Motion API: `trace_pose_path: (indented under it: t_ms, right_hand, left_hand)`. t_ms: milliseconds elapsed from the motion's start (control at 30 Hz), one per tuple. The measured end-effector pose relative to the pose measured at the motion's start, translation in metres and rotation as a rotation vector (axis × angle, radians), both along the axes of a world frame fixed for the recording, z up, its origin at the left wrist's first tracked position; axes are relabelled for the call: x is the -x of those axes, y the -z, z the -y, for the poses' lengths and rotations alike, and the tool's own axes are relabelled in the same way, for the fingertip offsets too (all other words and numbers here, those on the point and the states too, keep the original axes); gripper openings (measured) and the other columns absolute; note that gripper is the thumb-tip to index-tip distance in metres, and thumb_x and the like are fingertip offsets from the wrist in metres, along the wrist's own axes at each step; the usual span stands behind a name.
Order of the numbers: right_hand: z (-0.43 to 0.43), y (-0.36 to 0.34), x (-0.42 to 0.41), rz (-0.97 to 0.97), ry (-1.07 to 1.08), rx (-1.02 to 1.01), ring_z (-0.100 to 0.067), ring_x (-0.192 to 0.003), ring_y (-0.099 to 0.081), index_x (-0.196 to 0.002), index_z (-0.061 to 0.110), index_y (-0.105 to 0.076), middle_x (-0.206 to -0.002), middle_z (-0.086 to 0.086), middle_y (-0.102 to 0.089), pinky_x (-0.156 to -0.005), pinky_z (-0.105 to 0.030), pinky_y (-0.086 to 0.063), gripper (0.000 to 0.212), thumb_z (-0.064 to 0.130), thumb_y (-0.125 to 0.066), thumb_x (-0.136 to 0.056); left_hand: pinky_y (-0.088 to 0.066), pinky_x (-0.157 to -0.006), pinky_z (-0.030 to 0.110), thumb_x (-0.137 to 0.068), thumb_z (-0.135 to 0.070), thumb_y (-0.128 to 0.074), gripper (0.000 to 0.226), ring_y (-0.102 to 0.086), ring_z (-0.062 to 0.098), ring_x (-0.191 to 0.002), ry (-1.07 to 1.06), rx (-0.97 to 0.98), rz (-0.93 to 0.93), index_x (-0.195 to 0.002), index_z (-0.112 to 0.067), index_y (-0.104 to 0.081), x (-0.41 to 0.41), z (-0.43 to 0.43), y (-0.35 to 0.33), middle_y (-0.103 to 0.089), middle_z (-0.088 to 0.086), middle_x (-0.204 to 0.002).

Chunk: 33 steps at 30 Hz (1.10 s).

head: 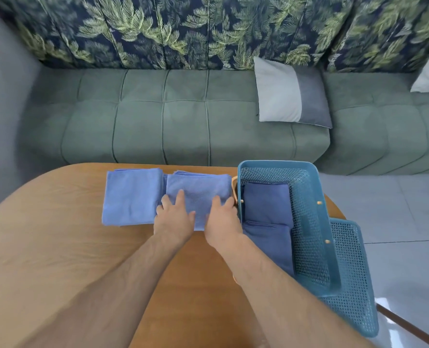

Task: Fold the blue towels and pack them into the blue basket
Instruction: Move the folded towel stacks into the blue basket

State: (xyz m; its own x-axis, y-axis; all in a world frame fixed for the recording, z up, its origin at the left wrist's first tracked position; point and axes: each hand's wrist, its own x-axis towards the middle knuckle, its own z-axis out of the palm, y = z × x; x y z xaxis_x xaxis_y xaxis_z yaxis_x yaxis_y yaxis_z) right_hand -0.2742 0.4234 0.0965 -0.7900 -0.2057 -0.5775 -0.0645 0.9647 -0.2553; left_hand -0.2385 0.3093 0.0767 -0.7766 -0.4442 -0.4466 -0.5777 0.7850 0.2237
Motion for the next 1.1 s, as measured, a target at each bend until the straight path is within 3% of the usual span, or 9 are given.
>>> trace_pose_path:
  t_ms: [133, 300, 367, 467, 633, 900, 967, 1033, 1100]
  right_hand:
    - [0.006, 0.000, 0.001, -0.050, 0.036, -0.011, -0.031, -0.124, -0.039, -0.137, 0.015, -0.034, -0.137, -0.017, -0.032, -0.090, -0.036, -0.046, 0.059, 0.012, -0.067, -0.089]
    - [0.013, -0.006, -0.003, -0.077, 0.046, 0.018, -0.030, -0.123, -0.039, -0.138, 0.017, -0.033, -0.134, -0.012, -0.029, -0.090, -0.034, -0.046, 0.067, 0.006, -0.069, -0.082]
    - [0.014, -0.009, -0.003, -0.092, 0.044, 0.050, -0.030, -0.121, -0.041, -0.137, 0.018, -0.035, -0.138, -0.010, -0.027, -0.090, -0.036, -0.047, 0.066, 0.006, -0.069, -0.082]
    - [0.013, -0.016, -0.005, -0.130, 0.034, 0.123, -0.030, -0.120, -0.042, -0.139, 0.020, -0.036, -0.145, -0.008, -0.023, -0.089, -0.038, -0.046, 0.067, 0.006, -0.067, -0.082]
    - [0.004, -0.032, -0.006, -0.254, 0.014, 0.265, -0.031, -0.130, -0.036, -0.148, 0.024, -0.034, -0.156, -0.008, -0.013, -0.097, -0.040, -0.045, 0.071, 0.008, -0.062, -0.085]
    - [-0.004, -0.032, -0.008, -0.129, 0.036, 0.234, -0.033, -0.108, -0.054, -0.134, 0.018, -0.040, -0.143, -0.008, -0.022, -0.082, -0.041, -0.050, 0.059, 0.005, -0.065, -0.082]
    - [-0.003, -0.028, -0.008, -0.118, 0.052, 0.216, -0.032, -0.103, -0.056, -0.133, 0.017, -0.039, -0.141, -0.008, -0.023, -0.081, -0.041, -0.049, 0.060, 0.004, -0.066, -0.081]
    - [-0.004, -0.026, -0.009, -0.130, 0.055, 0.239, -0.034, -0.105, -0.056, -0.134, 0.017, -0.040, -0.145, -0.008, -0.020, -0.081, -0.041, -0.048, 0.061, 0.003, -0.066, -0.081]
    - [-0.009, -0.032, -0.009, -0.151, 0.053, 0.286, -0.035, -0.110, -0.054, -0.136, 0.018, -0.040, -0.150, -0.008, -0.016, -0.085, -0.041, -0.049, 0.061, 0.001, -0.062, -0.081]
  left_hand:
    - [-0.040, -0.102, 0.044, -0.094, -0.048, -0.059, 0.076, -0.047, 0.037, -0.121, -0.108, -0.038, 0.012, -0.156, -0.027, -0.019, 0.007, 0.003, 0.002, -0.046, 0.020, -0.129]
    - [-0.044, -0.099, 0.044, -0.093, -0.037, -0.060, 0.057, -0.049, 0.033, -0.117, -0.176, -0.154, -0.048, -0.145, -0.033, -0.036, 0.009, 0.014, -0.002, -0.048, 0.015, -0.126]
    - [-0.052, -0.082, 0.030, -0.090, -0.030, -0.063, 0.048, -0.058, 0.023, -0.102, -0.214, -0.296, -0.132, -0.135, -0.032, -0.047, 0.008, 0.022, -0.004, -0.054, 0.009, -0.122]
    - [-0.038, -0.056, 0.007, -0.086, -0.018, -0.066, 0.037, -0.055, -0.001, -0.085, -0.236, -0.420, -0.259, -0.121, -0.026, -0.060, 0.004, 0.029, -0.013, -0.061, -0.007, -0.117]
    - [-0.032, -0.082, -0.003, -0.087, -0.013, -0.069, 0.035, -0.045, -0.019, -0.102, -0.186, -0.458, -0.511, -0.117, -0.028, -0.062, -0.007, 0.023, -0.033, -0.054, -0.008, -0.115]
    - [-0.039, -0.089, 0.022, -0.086, -0.009, -0.069, 0.037, -0.047, 0.019, -0.118, -0.322, -0.372, -0.385, -0.118, -0.024, -0.062, -0.012, 0.010, -0.027, -0.040, 0.003, -0.127]
    - [-0.045, -0.075, 0.023, -0.085, -0.014, -0.070, 0.035, -0.054, 0.023, -0.102, -0.464, -0.373, -0.331, -0.114, -0.030, -0.059, -0.013, 0.007, -0.028, -0.035, 0.006, -0.125]
    - [-0.044, -0.059, 0.024, -0.085, -0.015, -0.069, 0.025, -0.058, 0.019, -0.076, -0.524, -0.422, -0.322, -0.104, -0.027, -0.059, -0.013, 0.005, -0.034, -0.052, 0.008, -0.114]
    - [-0.043, -0.058, 0.024, -0.086, -0.010, -0.068, 0.019, -0.057, 0.013, -0.069, -0.583, -0.537, -0.371, -0.099, -0.023, -0.063, -0.010, 0.003, -0.047, -0.065, 0.002, -0.102]
